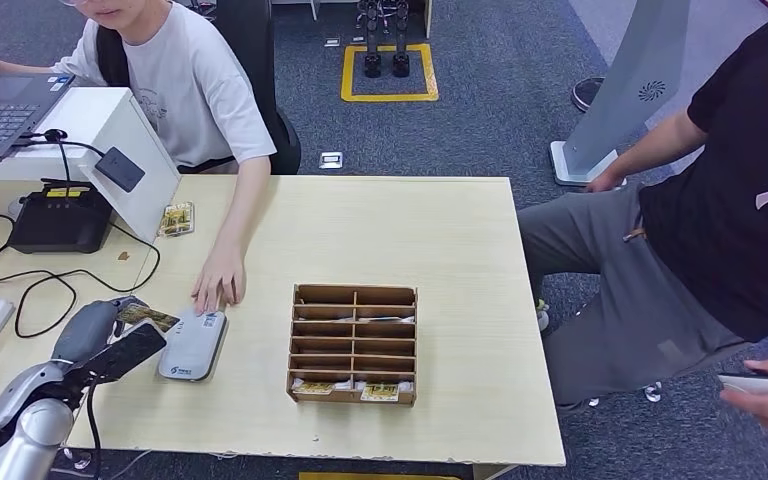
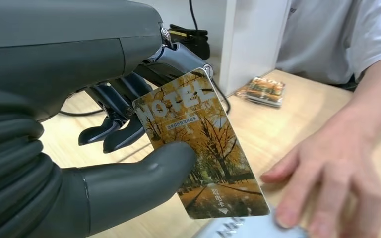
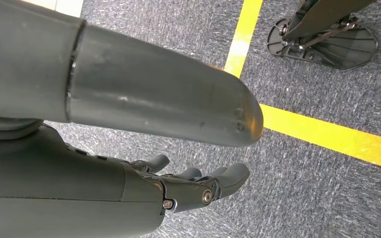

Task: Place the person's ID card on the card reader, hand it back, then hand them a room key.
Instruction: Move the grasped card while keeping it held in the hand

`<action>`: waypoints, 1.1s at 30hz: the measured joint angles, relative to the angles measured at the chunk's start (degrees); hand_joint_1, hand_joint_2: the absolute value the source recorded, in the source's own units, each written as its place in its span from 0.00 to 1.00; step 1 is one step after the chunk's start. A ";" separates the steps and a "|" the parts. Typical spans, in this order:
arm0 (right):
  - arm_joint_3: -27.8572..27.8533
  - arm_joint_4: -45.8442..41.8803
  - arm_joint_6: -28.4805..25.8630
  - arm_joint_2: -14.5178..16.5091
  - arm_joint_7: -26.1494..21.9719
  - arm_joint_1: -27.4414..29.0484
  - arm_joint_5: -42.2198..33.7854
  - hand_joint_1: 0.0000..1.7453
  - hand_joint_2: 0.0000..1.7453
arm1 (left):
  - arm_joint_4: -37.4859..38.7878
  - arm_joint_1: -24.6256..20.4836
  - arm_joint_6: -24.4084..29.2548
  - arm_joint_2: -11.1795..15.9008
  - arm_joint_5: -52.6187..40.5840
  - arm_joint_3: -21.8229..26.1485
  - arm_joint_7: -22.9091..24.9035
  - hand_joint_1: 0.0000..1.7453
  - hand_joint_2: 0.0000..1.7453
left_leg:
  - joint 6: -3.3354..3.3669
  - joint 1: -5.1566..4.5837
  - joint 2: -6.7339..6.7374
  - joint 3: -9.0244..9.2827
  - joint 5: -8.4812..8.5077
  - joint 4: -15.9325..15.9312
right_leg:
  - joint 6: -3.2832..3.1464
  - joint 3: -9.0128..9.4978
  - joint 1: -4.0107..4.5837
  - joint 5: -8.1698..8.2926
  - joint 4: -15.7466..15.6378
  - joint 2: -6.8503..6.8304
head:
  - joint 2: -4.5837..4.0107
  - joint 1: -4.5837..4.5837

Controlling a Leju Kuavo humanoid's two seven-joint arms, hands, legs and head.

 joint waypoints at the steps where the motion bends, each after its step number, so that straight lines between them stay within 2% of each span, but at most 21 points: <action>1: -0.01 0.01 0.00 0.00 0.00 0.00 0.00 0.00 0.00 | 0.00 0.10 0.00 0.19 -0.84 0.03 0.44 1.00 1.00 | 0.00 0.00 0.00 0.00 0.00 0.00 | 0.00 0.00 0.00 0.00 0.00 0.00 | 0.01 0.00; 14: -0.05 0.03 -0.02 0.00 0.00 -0.01 -0.02 0.00 0.00 | 0.44 1.30 -0.41 0.69 -4.19 0.08 1.14 1.00 1.00 | 0.00 -0.01 -0.01 0.00 0.00 0.00 | 0.00 0.01 -0.01 0.00 0.00 0.00 | 0.00 -0.01; 20: -0.05 0.04 0.11 0.00 0.00 -0.01 0.01 0.00 0.00 | -0.75 3.08 -4.25 0.39 3.35 0.10 -4.47 1.00 1.00 | 0.00 0.00 0.00 0.01 0.00 0.00 | 0.00 0.00 0.00 0.00 0.00 0.00 | 0.01 -0.02; 23: -0.05 0.05 0.19 0.00 -0.01 -0.02 0.06 0.00 0.00 | -3.78 4.21 -7.48 -0.75 11.60 0.24 -9.21 1.00 1.00 | 0.00 -0.01 -0.01 0.00 0.00 0.00 | 0.00 0.00 -0.01 0.00 -0.01 -0.02 | 0.00 0.00; 25: -0.05 0.05 0.22 0.00 -0.01 -0.02 0.07 0.00 0.00 | -6.12 4.58 -8.38 -1.56 13.70 0.27 -10.25 1.00 1.00 | 0.00 -0.01 -0.01 0.00 0.00 0.00 | 0.01 0.01 -0.01 0.00 -0.01 -0.02 | 0.01 0.00; 30: -0.05 0.05 0.25 0.00 -0.09 -0.02 0.07 0.00 0.00 | -8.83 5.03 -9.41 -1.85 12.70 0.20 -9.29 1.00 1.00 | 0.00 -0.01 0.00 0.02 0.00 0.00 | 0.01 0.01 -0.01 0.01 -0.01 -0.01 | 0.02 -0.01; 33: -0.05 0.05 0.25 0.00 -0.10 -0.03 0.07 0.00 0.00 | -9.08 5.48 -8.82 -1.43 8.94 -0.07 -7.50 1.00 1.00 | 0.00 0.01 0.00 0.03 0.00 0.00 | 0.01 0.00 -0.01 0.01 -0.01 0.00 | 0.01 -0.01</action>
